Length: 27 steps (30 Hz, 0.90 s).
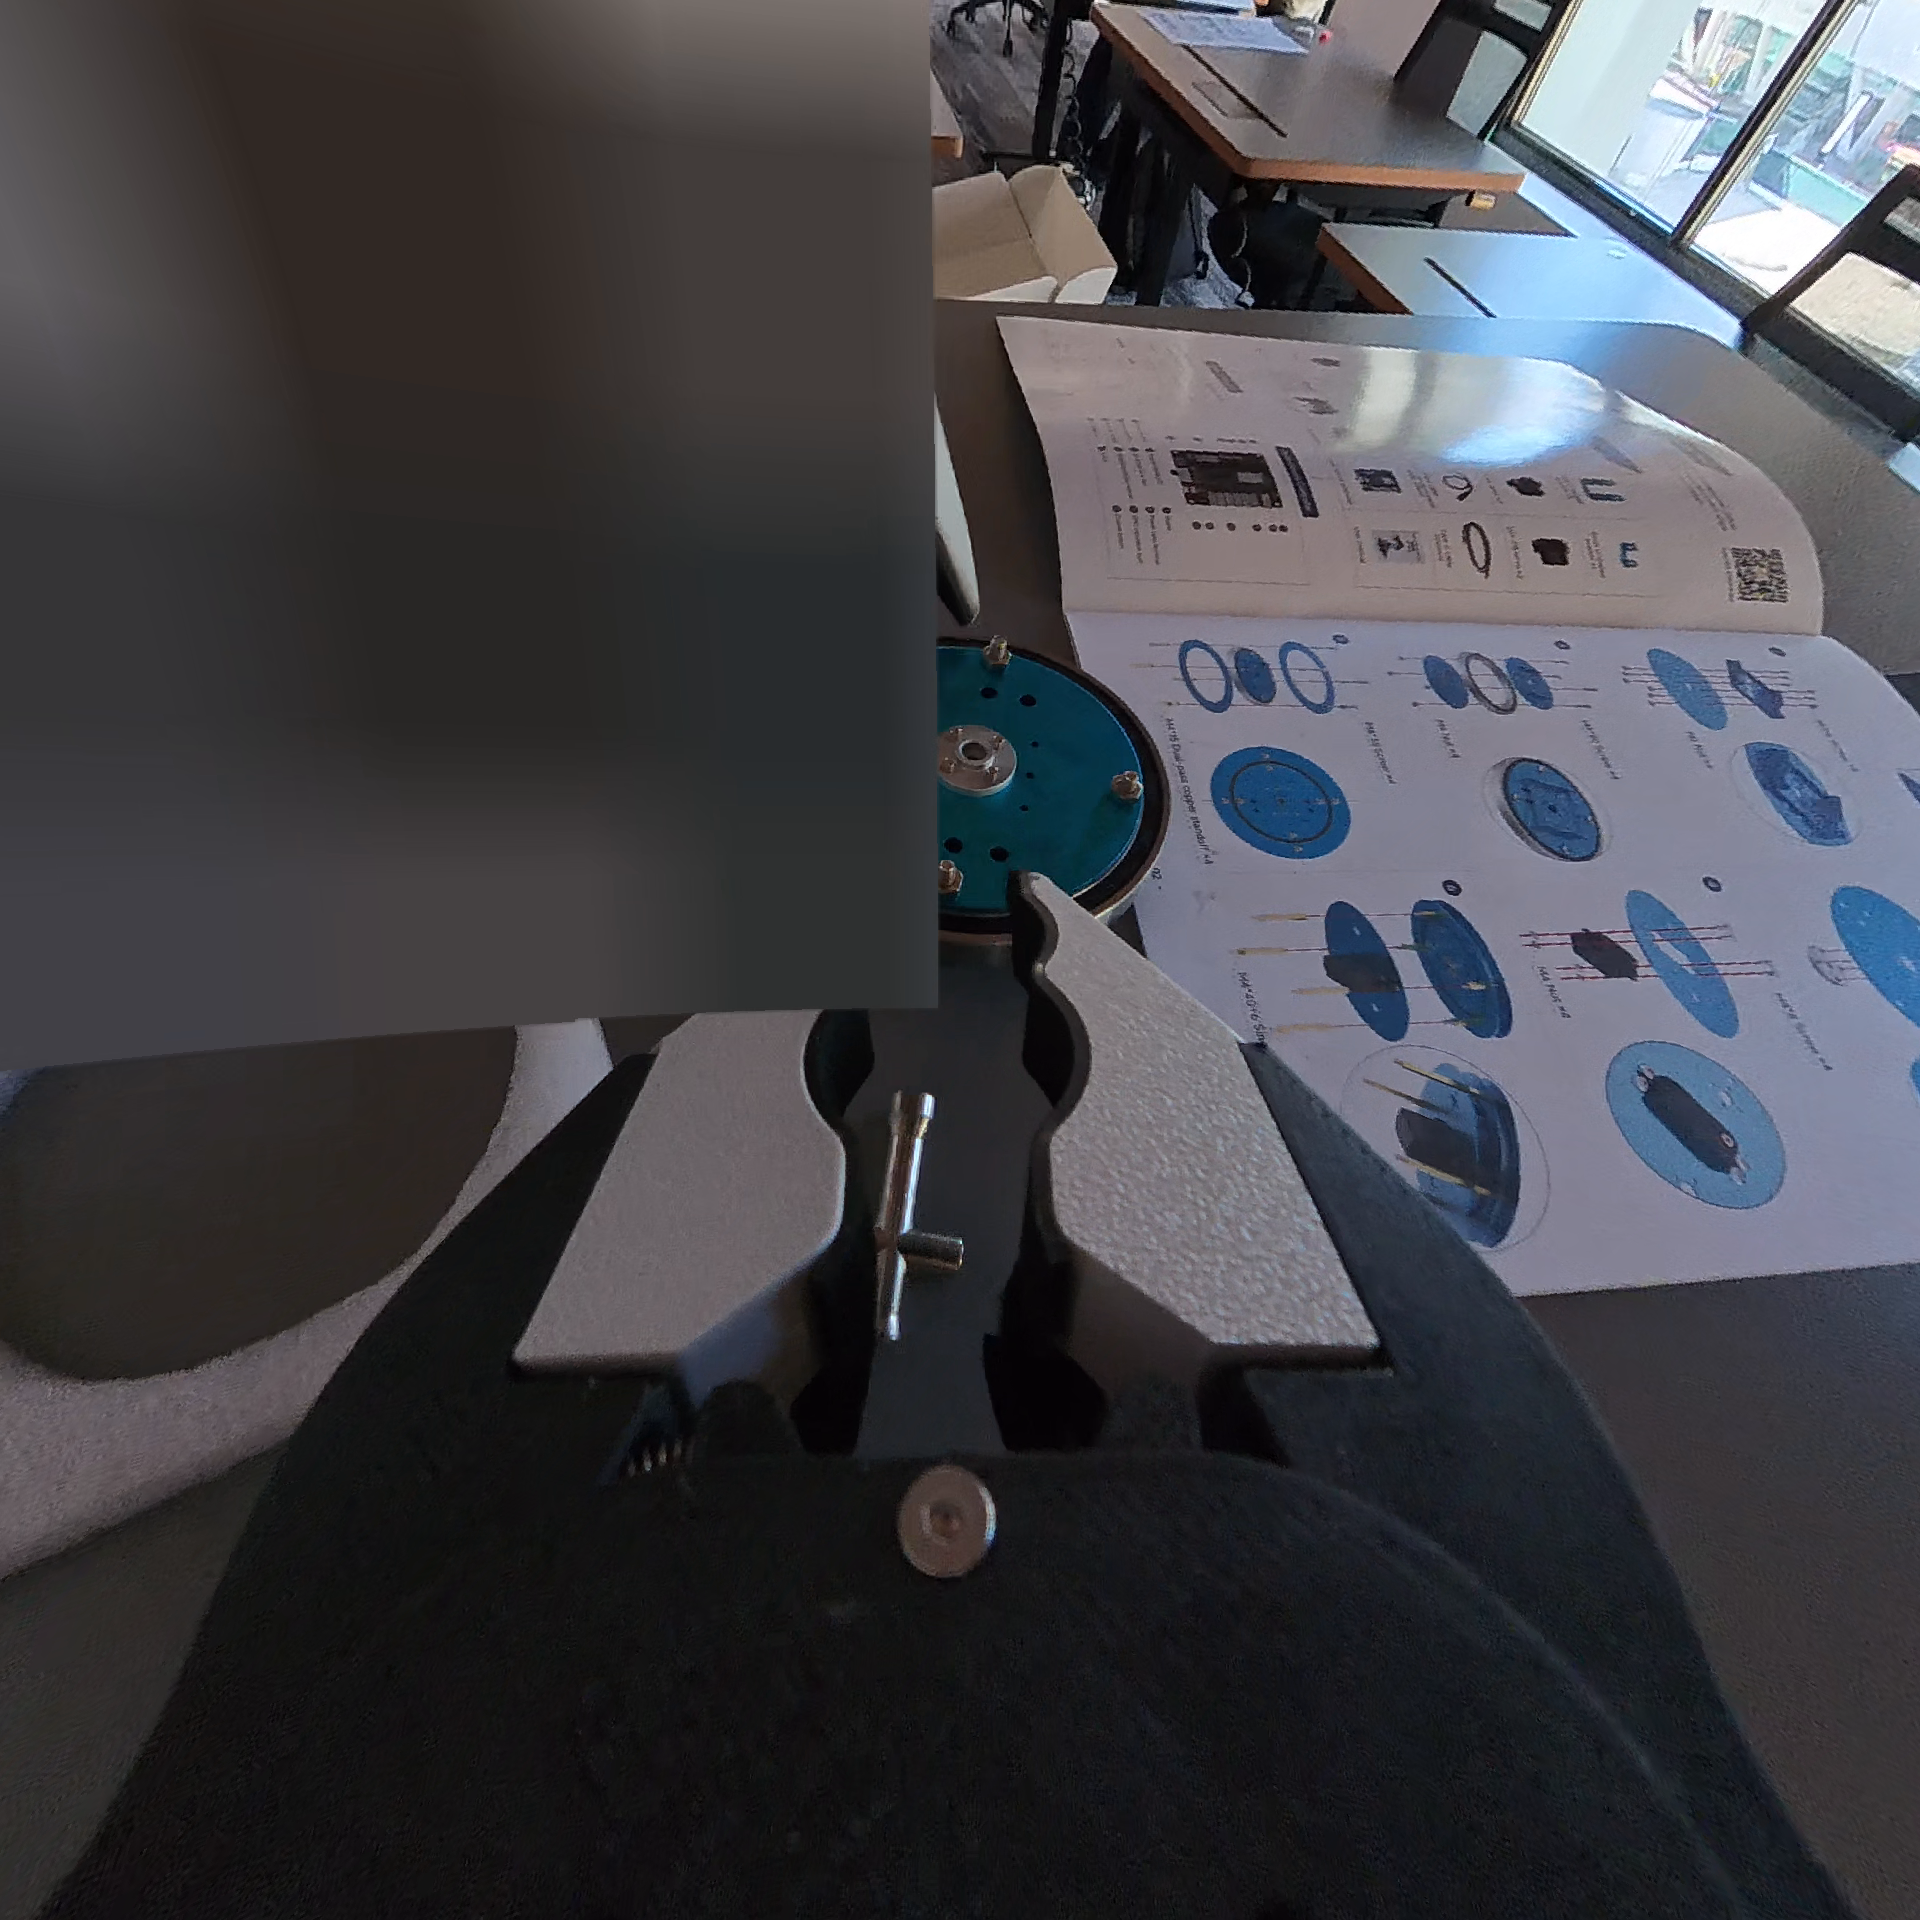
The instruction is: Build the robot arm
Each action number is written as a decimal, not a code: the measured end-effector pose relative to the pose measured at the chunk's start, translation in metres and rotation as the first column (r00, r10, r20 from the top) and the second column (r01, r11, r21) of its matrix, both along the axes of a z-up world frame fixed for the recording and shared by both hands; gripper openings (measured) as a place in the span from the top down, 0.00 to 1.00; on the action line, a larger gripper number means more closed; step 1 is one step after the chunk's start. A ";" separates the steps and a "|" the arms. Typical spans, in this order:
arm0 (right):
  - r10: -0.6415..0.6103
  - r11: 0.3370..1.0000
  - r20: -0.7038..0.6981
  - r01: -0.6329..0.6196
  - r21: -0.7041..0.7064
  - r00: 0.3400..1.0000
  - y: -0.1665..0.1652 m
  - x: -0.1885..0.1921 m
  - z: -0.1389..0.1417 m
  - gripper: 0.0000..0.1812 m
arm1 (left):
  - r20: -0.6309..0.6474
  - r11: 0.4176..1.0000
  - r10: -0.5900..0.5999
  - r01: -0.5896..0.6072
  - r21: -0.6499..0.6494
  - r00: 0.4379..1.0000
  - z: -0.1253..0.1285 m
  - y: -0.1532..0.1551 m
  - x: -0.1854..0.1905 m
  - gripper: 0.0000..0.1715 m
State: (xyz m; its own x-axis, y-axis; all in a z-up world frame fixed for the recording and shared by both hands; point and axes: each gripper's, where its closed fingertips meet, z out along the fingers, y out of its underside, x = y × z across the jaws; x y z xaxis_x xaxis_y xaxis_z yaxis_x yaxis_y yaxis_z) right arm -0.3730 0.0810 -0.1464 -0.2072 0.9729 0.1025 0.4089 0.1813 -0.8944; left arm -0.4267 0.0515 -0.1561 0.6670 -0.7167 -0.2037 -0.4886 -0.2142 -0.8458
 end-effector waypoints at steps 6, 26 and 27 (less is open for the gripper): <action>0.036 0.992 0.023 -0.039 0.123 0.999 -0.008 -0.003 0.010 0.89 | 0.114 0.994 0.051 -0.039 -0.100 0.992 0.003 0.002 -0.021 0.68; 0.281 0.721 0.722 -0.636 0.276 0.632 -0.007 -0.076 -0.014 0.95 | 0.174 0.946 0.067 -0.007 -0.325 0.982 -0.014 -0.006 -0.027 0.74; 0.279 0.725 0.726 -0.634 0.269 0.628 -0.007 -0.077 -0.014 0.95 | 0.176 0.943 0.065 -0.003 -0.332 0.982 -0.015 -0.006 -0.026 0.74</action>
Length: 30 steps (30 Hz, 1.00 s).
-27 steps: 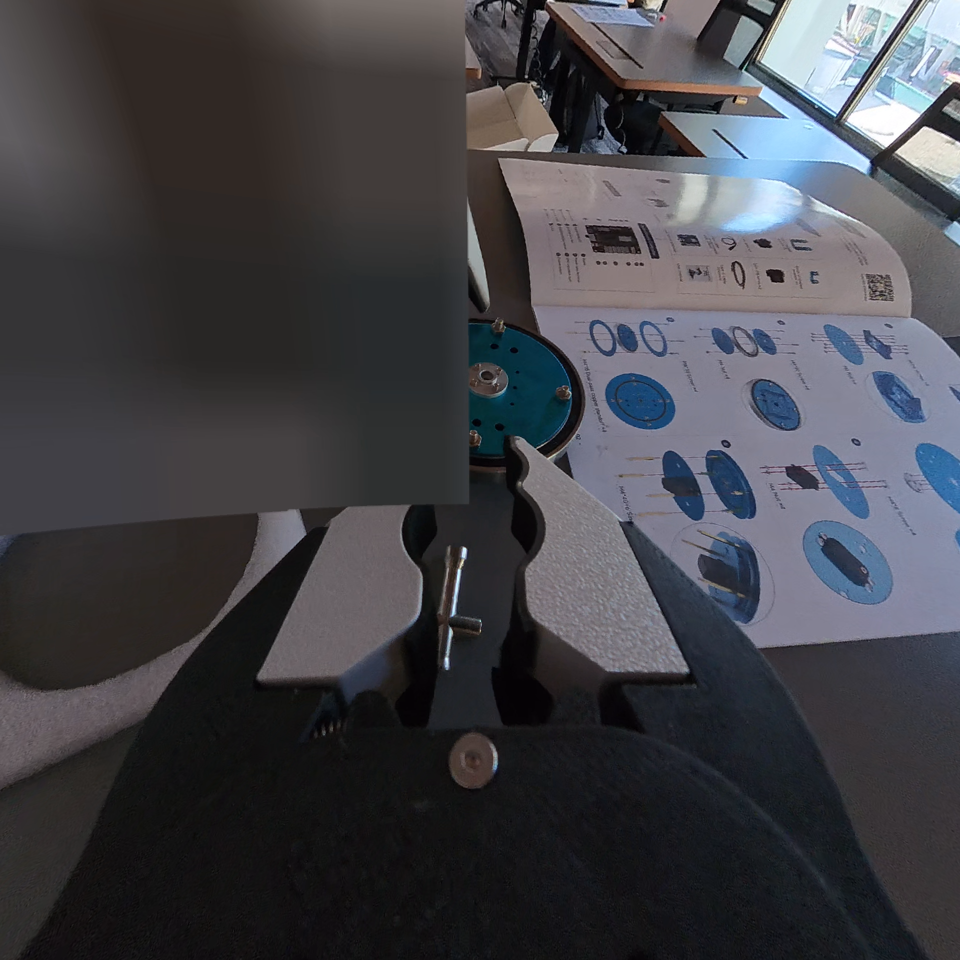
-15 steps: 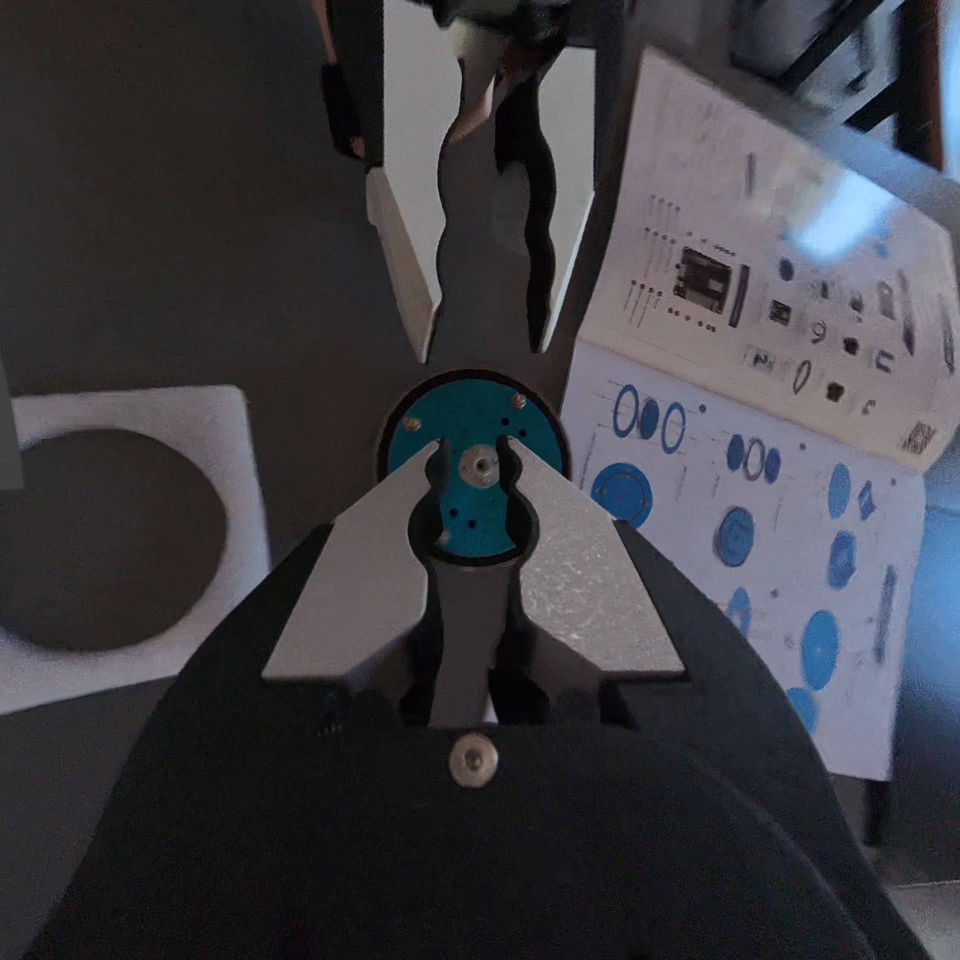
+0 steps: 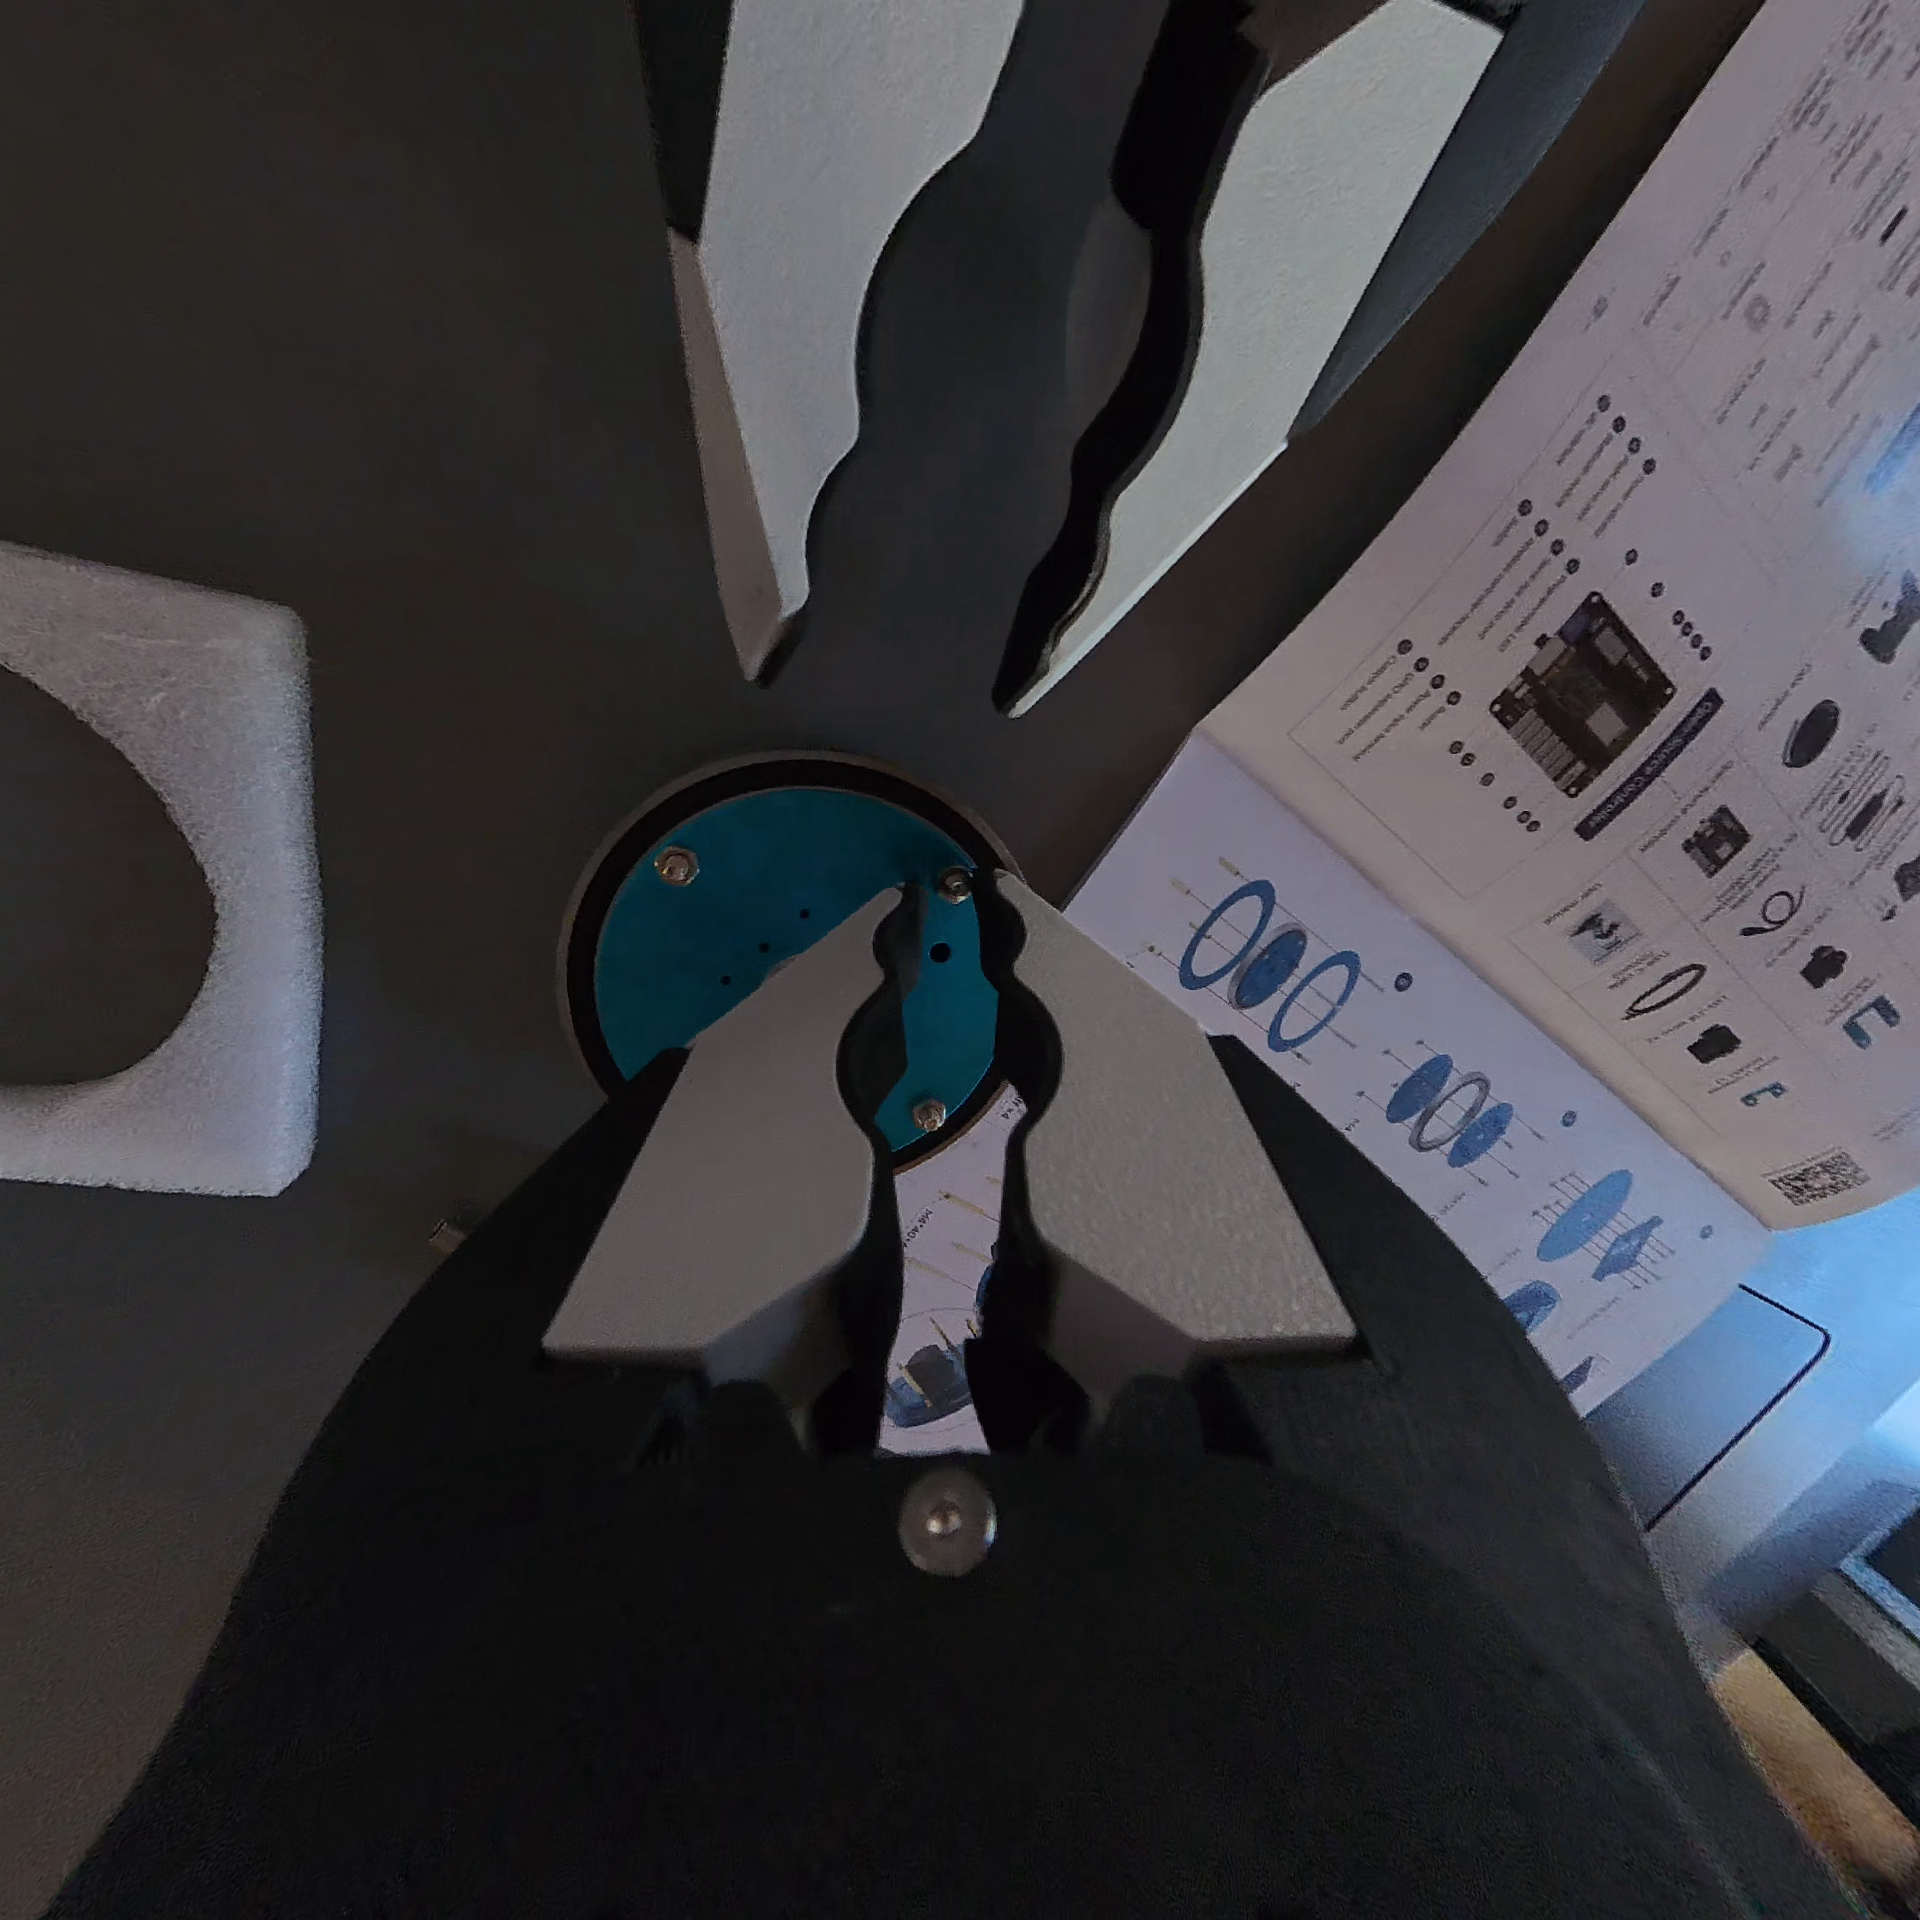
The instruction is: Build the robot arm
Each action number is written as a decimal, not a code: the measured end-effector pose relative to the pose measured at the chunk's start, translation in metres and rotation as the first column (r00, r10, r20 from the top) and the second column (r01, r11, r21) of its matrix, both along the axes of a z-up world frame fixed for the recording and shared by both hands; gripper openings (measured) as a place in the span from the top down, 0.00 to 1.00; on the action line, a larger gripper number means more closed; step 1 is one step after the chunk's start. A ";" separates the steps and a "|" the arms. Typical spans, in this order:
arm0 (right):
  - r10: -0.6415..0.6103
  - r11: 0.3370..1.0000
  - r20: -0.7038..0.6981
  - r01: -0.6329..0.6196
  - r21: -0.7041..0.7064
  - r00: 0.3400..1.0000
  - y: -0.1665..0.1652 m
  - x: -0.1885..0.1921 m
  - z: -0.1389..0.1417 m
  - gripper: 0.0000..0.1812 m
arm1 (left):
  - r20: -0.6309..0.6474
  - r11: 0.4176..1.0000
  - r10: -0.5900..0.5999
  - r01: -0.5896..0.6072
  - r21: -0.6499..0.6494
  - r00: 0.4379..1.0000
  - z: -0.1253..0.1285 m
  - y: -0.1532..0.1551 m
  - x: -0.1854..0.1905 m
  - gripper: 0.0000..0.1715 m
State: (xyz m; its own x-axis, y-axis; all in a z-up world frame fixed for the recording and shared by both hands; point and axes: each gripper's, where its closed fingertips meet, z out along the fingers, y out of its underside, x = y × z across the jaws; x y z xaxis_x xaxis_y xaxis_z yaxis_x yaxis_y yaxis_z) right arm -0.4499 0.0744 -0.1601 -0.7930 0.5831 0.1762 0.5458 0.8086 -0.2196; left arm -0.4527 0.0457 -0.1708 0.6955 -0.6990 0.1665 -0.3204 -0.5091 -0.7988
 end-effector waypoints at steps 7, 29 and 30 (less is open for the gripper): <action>-0.047 0.998 0.099 0.051 -0.036 0.994 0.001 0.002 -0.001 0.95 | 0.004 0.999 -0.004 0.004 0.036 1.000 0.004 0.004 0.009 0.76; -0.167 0.982 0.163 0.179 -0.062 0.972 0.002 0.001 -0.002 0.97 | -0.045 1.000 0.013 -0.013 0.009 0.999 -0.004 0.004 0.012 0.80; -0.191 0.977 0.160 0.204 -0.069 0.969 0.002 0.001 -0.002 0.97 | -0.055 1.000 0.012 -0.011 0.012 0.998 -0.005 0.004 0.013 0.80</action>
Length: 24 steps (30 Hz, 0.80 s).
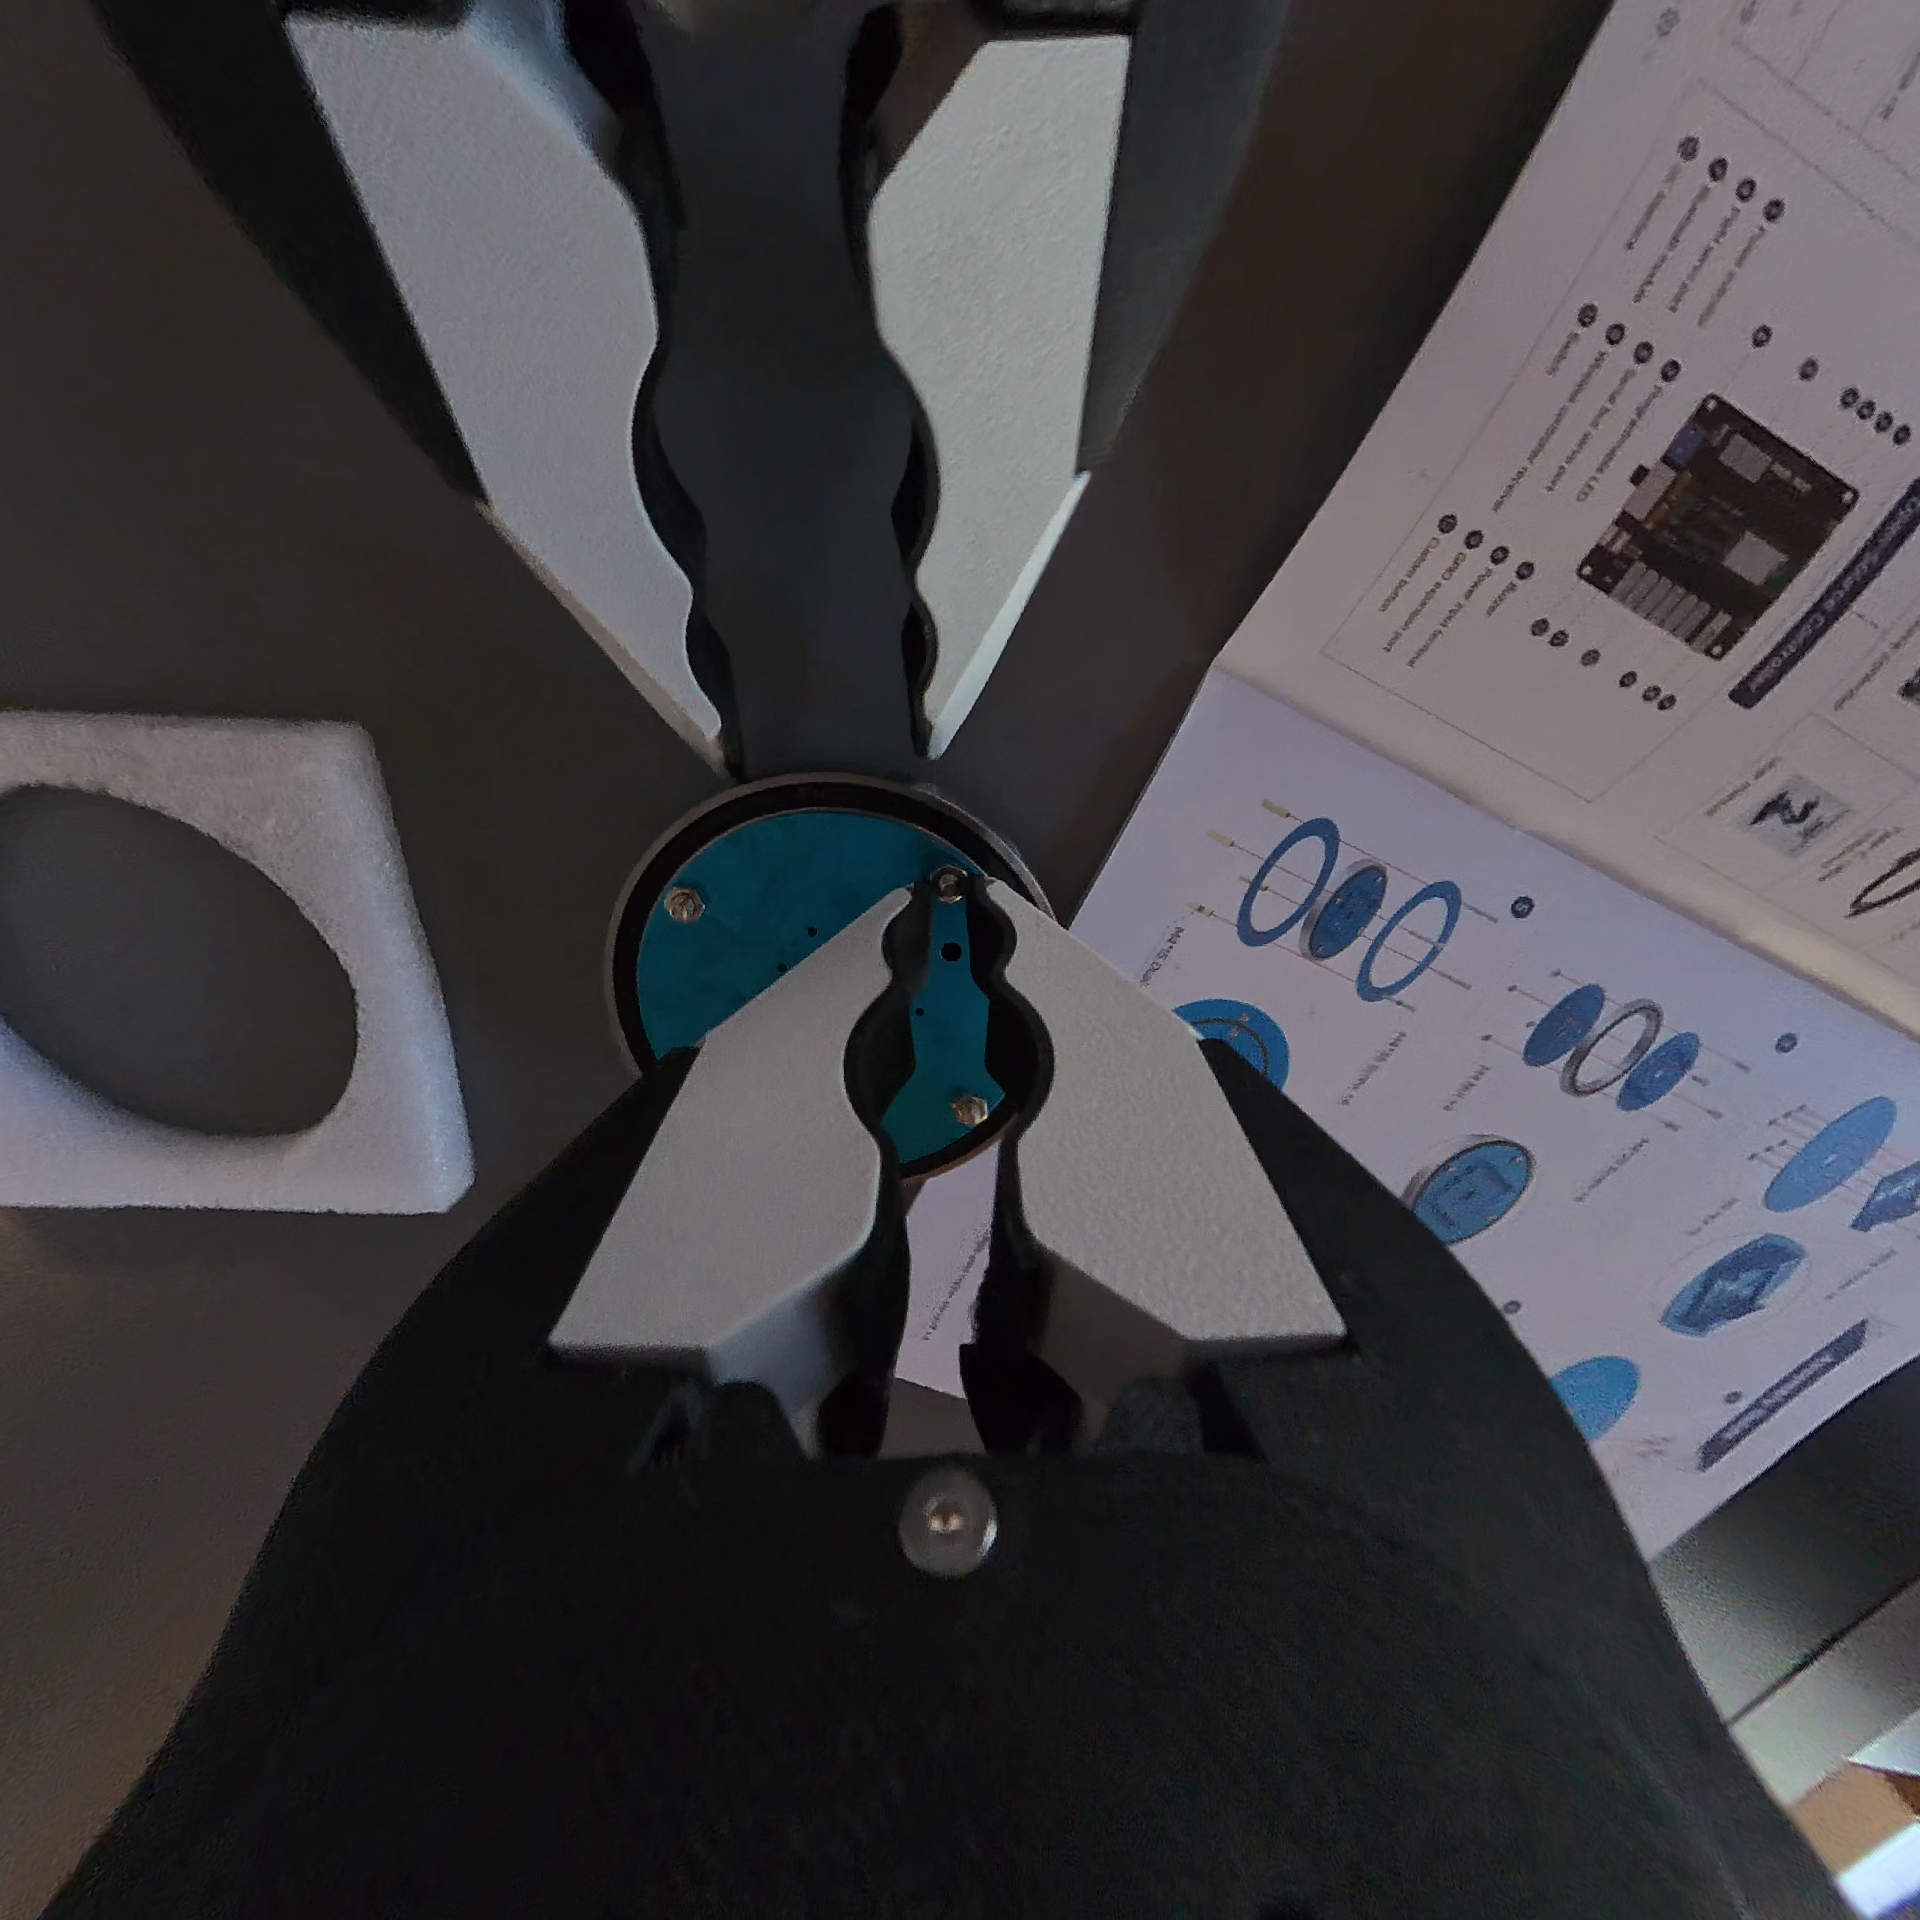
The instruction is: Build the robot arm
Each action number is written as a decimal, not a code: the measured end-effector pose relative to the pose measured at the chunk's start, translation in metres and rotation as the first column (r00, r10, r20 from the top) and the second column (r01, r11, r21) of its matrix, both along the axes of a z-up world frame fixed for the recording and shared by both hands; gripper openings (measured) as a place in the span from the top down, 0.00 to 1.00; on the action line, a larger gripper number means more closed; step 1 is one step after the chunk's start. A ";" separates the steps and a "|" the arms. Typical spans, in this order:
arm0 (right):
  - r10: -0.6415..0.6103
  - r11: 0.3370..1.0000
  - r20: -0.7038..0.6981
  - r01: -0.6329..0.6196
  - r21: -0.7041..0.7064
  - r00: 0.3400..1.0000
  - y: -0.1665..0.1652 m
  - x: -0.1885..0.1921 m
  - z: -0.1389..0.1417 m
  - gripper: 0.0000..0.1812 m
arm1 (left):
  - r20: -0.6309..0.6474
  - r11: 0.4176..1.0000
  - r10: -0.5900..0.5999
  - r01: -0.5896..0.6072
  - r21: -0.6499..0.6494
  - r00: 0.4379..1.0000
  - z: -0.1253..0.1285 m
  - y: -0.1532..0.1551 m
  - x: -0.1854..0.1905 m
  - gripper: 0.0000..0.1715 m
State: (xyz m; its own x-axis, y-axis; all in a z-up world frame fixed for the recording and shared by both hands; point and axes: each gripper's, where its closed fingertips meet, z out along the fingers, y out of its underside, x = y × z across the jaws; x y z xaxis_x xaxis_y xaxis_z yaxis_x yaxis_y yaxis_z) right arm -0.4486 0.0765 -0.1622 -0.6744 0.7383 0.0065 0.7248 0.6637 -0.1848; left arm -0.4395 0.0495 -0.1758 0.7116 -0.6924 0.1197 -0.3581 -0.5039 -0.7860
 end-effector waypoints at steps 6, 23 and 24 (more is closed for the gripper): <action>-0.279 0.959 -0.046 0.276 -0.062 0.959 0.000 0.000 0.000 0.97 | -0.058 1.000 0.004 -0.002 0.028 0.998 -0.003 0.001 0.009 0.83; 0.070 0.993 -0.183 -0.051 0.107 0.981 -0.003 0.005 0.010 0.87 | -0.023 0.999 0.008 -0.007 0.034 1.000 0.001 0.000 0.011 0.82; 0.152 0.979 -0.172 -0.124 0.161 0.973 -0.001 0.005 0.009 0.88 | -0.013 0.999 0.006 -0.005 0.036 1.000 0.003 0.000 0.011 0.82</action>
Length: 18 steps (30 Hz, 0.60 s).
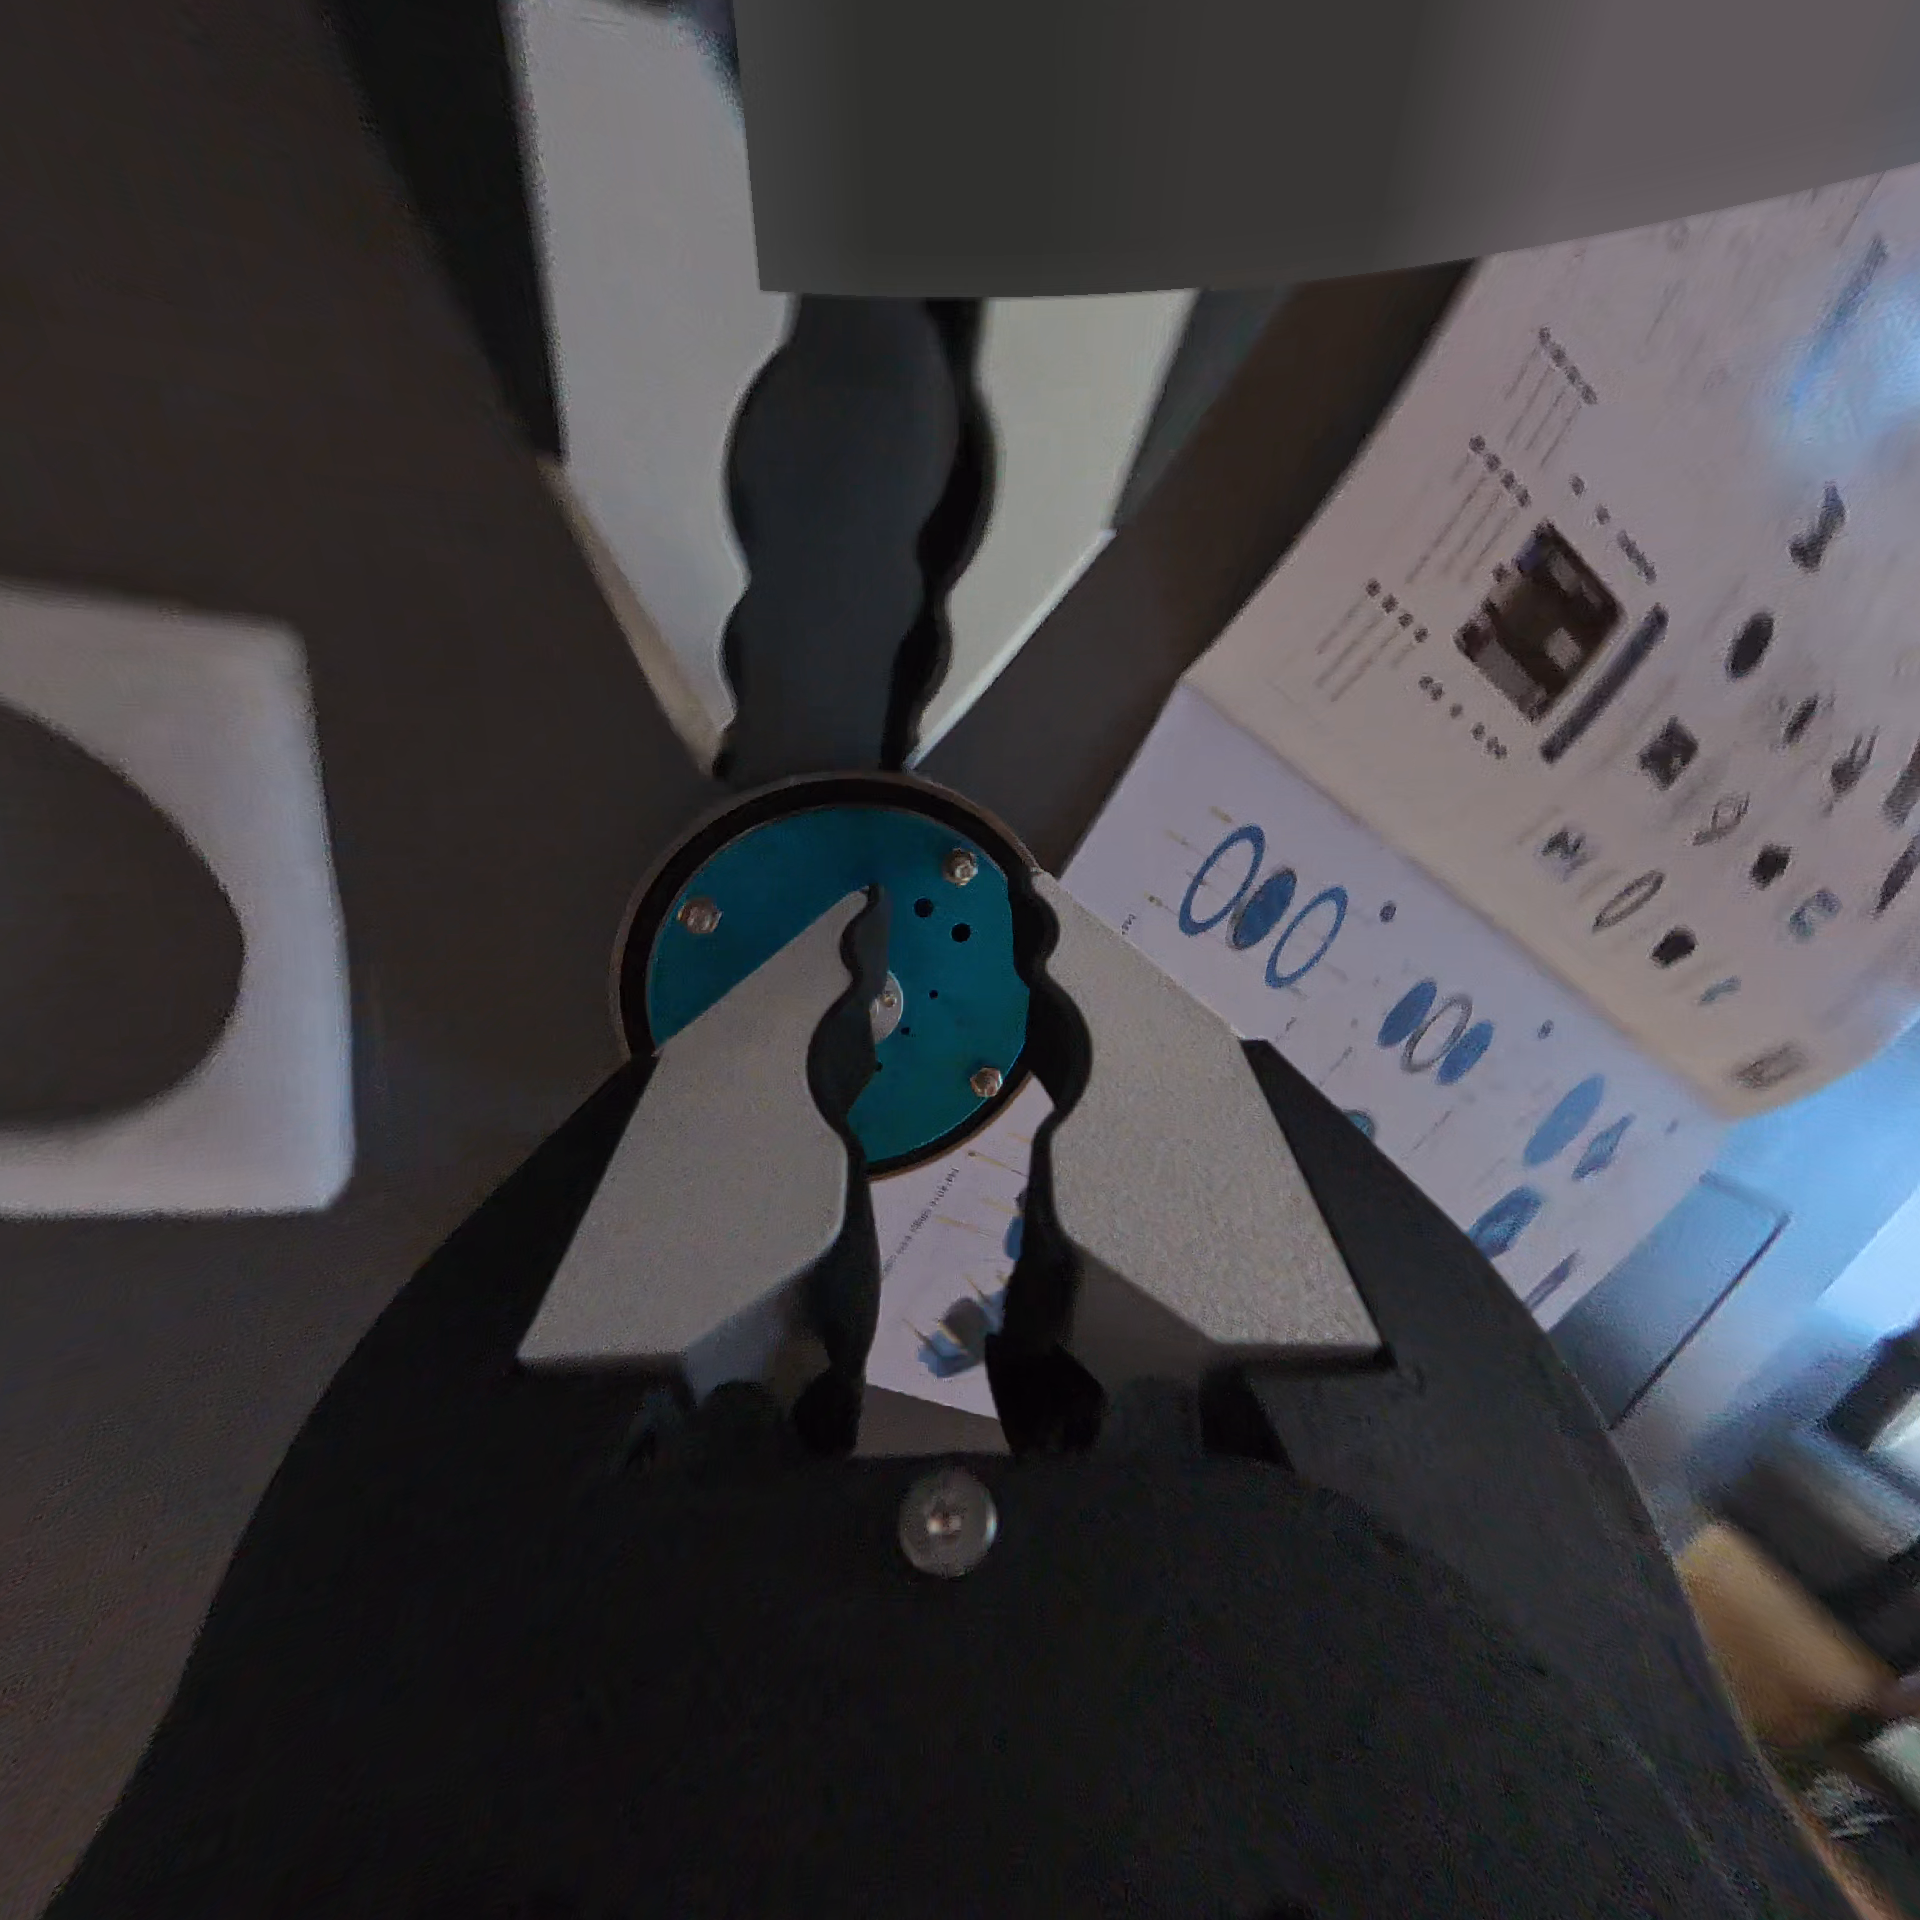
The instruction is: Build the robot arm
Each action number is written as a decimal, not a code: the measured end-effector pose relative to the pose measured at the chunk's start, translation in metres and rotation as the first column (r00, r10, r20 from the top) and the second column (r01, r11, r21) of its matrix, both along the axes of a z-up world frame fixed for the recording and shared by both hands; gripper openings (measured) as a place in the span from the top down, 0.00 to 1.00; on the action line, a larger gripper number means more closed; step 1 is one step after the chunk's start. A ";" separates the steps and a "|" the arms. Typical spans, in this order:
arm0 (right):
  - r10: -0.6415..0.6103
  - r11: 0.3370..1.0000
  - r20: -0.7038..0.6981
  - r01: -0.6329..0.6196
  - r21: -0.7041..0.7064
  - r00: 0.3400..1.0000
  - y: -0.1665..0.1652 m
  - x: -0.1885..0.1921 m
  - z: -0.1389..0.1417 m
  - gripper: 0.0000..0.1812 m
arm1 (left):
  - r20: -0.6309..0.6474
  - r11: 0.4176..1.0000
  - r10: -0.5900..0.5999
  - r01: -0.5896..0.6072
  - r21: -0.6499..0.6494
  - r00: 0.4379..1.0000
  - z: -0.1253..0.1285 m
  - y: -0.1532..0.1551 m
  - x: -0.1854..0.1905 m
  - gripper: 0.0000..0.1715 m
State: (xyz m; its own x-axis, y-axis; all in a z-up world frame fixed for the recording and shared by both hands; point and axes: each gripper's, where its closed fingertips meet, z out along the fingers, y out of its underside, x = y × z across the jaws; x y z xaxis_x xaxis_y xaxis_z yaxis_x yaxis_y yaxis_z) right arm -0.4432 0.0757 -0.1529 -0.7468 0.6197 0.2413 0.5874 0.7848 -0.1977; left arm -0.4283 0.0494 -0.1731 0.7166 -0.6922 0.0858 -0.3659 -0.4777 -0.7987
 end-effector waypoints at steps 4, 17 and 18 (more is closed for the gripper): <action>0.108 0.994 0.052 -0.108 -0.003 0.993 -0.004 -0.003 0.001 0.95 | 0.027 1.000 0.000 -0.001 0.016 1.000 0.005 -0.001 -0.006 0.81; 0.044 0.996 0.191 -0.029 -0.083 0.981 0.000 -0.005 -0.009 0.95 | 0.037 1.000 -0.001 0.001 -0.004 0.999 0.004 0.000 -0.013 0.81; 0.037 0.996 0.191 -0.022 -0.082 0.981 0.001 -0.005 -0.009 0.94 | 0.038 1.000 0.000 0.001 -0.004 0.999 0.004 0.000 -0.013 0.82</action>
